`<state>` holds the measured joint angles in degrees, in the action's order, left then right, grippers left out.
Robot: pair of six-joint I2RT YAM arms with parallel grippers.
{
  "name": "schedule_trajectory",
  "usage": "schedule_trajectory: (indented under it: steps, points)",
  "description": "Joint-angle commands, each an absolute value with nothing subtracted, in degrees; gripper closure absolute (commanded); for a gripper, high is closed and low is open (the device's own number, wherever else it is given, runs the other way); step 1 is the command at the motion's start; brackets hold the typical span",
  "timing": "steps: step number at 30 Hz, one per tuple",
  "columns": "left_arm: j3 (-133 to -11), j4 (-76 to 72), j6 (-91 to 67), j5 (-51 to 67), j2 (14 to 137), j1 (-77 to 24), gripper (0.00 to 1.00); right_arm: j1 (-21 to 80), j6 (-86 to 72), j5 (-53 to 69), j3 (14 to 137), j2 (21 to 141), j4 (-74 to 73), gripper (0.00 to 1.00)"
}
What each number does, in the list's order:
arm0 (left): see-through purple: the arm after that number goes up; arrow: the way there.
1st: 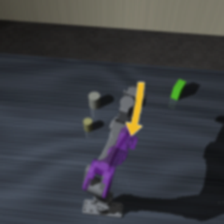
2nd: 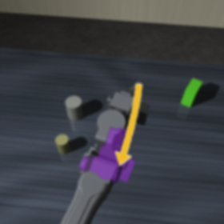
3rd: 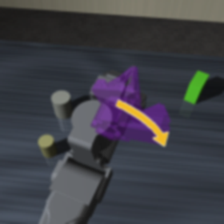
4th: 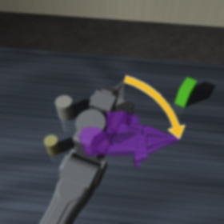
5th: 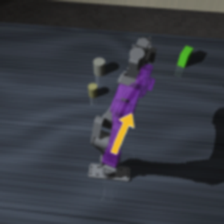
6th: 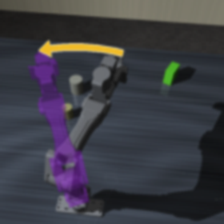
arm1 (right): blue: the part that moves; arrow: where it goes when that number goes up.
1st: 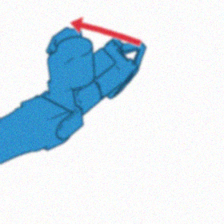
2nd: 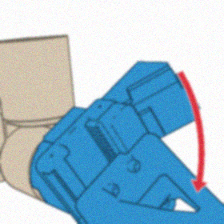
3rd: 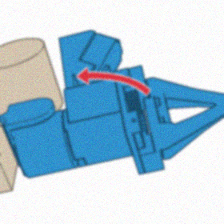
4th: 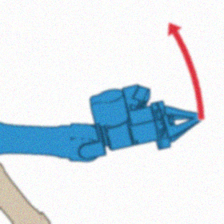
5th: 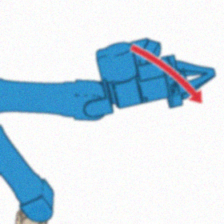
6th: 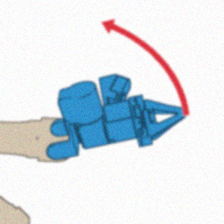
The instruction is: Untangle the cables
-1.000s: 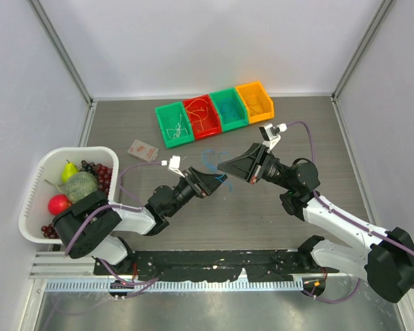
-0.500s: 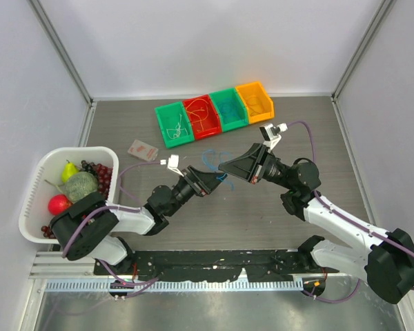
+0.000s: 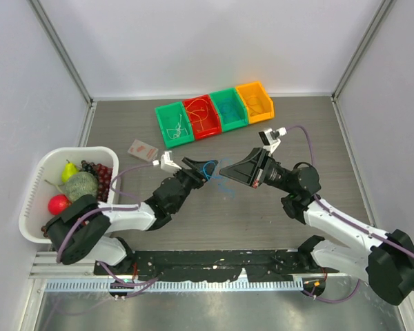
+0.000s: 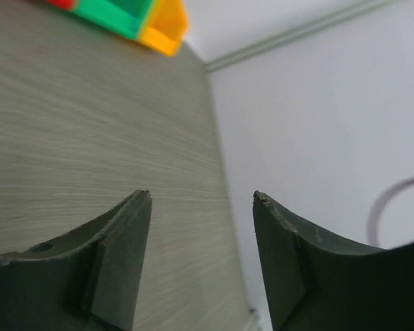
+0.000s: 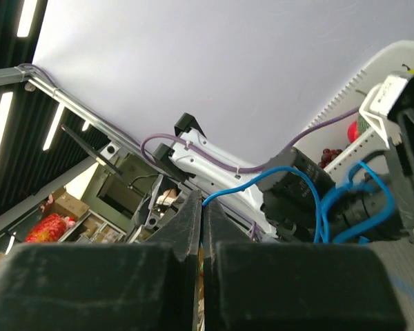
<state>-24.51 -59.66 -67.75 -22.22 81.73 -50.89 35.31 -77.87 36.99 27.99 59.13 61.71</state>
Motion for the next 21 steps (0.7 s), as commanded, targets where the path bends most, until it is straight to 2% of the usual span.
schedule_trajectory:
  steps: [1, 5, 10, 12, 13, 15, 19, 21]
  points:
    - [-23.04, -34.48, -67.67, -34.71, 75.07, -50.37, 0.40, 35.51, -70.52, 36.91, 36.20, 53.97, 53.31, 0.99]
    - [-17.85, -28.32, -70.30, -31.13, 72.34, -45.54, 0.45, 35.25, -64.53, 37.18, 44.89, 52.21, 44.41, 0.99]
    - [-14.59, -25.66, -67.70, -27.61, 66.81, -43.59, 0.45, 34.63, -60.30, 38.14, 50.18, 53.35, 38.50, 0.99]
    - [-13.37, -35.62, -60.42, -19.99, 64.26, -43.68, 0.34, 34.37, -59.51, 38.84, 51.06, 54.31, 36.92, 0.99]
    - [-13.01, -40.73, -56.12, -13.95, 63.12, -43.59, 0.23, 34.19, -59.24, 38.67, 51.06, 54.49, 36.04, 0.99]
    - [-14.06, -43.24, -51.52, -4.79, 60.13, -43.68, 0.11, 33.93, -59.50, 38.15, 50.45, 54.58, 36.04, 0.99]
    - [-16.17, -45.88, -45.98, 5.52, 52.93, -44.30, 0.09, 33.84, -61.96, 38.06, 48.70, 55.37, 39.19, 0.99]
    - [-16.96, -45.88, -42.73, 8.51, 49.59, -44.38, 0.12, 33.66, -63.72, 38.76, 47.99, 55.98, 41.30, 0.99]
